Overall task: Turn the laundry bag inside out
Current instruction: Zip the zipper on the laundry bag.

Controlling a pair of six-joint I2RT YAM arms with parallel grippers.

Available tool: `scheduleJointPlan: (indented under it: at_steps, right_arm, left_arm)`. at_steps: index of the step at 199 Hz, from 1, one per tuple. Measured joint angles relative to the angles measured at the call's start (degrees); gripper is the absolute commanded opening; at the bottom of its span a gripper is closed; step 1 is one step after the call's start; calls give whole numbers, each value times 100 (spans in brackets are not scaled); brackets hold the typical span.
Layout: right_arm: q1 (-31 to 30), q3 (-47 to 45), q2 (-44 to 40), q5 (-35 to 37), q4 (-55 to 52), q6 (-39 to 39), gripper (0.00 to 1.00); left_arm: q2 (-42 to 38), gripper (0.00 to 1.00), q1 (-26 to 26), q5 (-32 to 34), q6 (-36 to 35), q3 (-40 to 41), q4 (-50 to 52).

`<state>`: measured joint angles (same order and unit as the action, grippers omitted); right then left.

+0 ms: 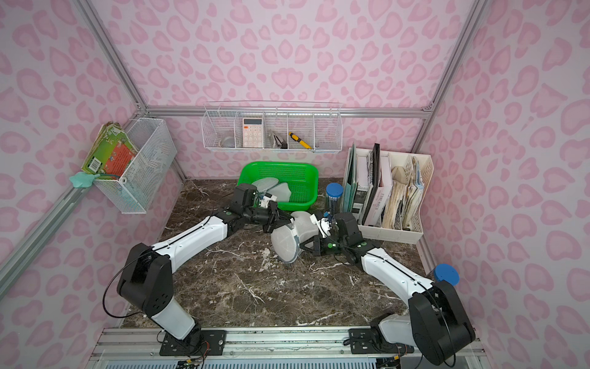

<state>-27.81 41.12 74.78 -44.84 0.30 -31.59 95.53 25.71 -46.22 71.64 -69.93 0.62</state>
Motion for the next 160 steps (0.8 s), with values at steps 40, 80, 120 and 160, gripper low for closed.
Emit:
scheduleJointPlan:
  at_steps: [40,80,120,160]
  right_arm:
    - [2,-258,-7,76,-129,103,0]
    - [7,-452,-9,90,-127,144,0]
    - [-26,-352,-7,140,-184,142,0]
    - [-175,-151,74,236,-142,138,0]
  left_arm:
    - [-63,0,-280,22,901,496,-975]
    - [31,3,-632,83,1967,1292,-2063]
    - [33,45,-640,170,1528,892,-1255]
    - [-219,51,-417,1305,-787,-938,2140]
